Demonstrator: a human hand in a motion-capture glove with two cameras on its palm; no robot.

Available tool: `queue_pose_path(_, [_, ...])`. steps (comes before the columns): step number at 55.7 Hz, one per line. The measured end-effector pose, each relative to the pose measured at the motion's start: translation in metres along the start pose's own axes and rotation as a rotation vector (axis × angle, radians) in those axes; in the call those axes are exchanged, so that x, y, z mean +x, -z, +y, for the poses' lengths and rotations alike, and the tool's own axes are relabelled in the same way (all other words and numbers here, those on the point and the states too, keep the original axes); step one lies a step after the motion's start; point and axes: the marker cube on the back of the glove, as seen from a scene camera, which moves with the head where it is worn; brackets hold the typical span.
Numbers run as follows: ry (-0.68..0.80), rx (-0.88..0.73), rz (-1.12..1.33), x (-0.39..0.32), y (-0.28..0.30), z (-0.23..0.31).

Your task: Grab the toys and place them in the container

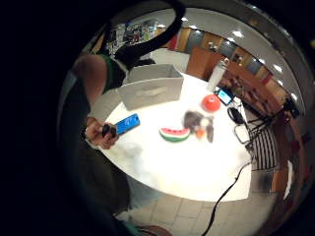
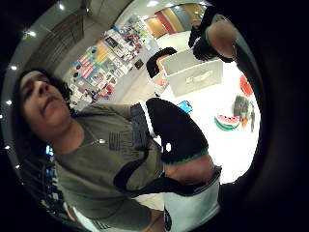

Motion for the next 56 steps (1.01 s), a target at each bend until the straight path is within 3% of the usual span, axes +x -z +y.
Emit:
queue_pose_path(3, [0.041, -0.014, 0.032, 0.002, -0.001, 0.002])
queue_pose_path(7, [0.255, -0.025, 0.184, 0.027, -0.002, 0.006])
queue_pose_path(18, [-0.043, -0.034, 0.031, 0.018, 0.008, -0.002])
queue_pose_path(33, [-0.148, -0.048, 0.123, 0.054, -0.008, -0.023])
queue_pose_path(56, [-0.39, -0.131, 0.38, 0.209, -0.138, -0.056])
